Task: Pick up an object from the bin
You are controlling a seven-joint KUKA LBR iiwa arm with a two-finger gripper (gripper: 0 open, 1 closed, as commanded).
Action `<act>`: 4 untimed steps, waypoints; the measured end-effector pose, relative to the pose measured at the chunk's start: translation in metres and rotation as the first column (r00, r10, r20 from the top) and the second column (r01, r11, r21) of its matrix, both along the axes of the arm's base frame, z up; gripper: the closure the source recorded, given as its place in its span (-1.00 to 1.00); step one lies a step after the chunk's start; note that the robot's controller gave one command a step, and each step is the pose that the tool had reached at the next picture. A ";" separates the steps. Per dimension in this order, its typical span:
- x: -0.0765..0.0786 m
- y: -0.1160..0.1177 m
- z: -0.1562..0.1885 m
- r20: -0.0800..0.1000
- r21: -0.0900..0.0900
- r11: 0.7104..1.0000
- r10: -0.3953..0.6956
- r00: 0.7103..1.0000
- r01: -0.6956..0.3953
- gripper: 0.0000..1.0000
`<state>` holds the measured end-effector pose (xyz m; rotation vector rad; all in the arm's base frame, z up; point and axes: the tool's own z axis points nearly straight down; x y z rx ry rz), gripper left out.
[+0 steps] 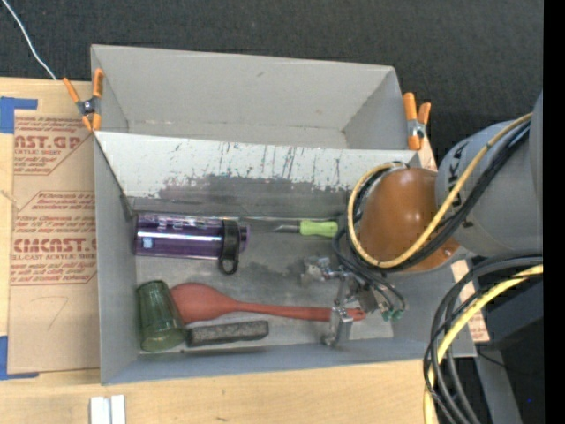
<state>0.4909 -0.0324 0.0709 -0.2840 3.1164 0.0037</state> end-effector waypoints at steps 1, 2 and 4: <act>0.000 0.007 -0.002 -0.010 -0.001 0.995 -0.103 0.995 0.103 1.00; 0.001 0.008 -0.002 -0.010 -0.001 0.993 -0.118 0.993 0.118 1.00; 0.000 0.008 0.012 -0.012 0.000 0.993 -0.120 0.993 0.120 1.00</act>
Offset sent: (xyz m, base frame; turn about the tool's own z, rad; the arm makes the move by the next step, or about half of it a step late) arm 0.0000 0.0000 0.0000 0.0000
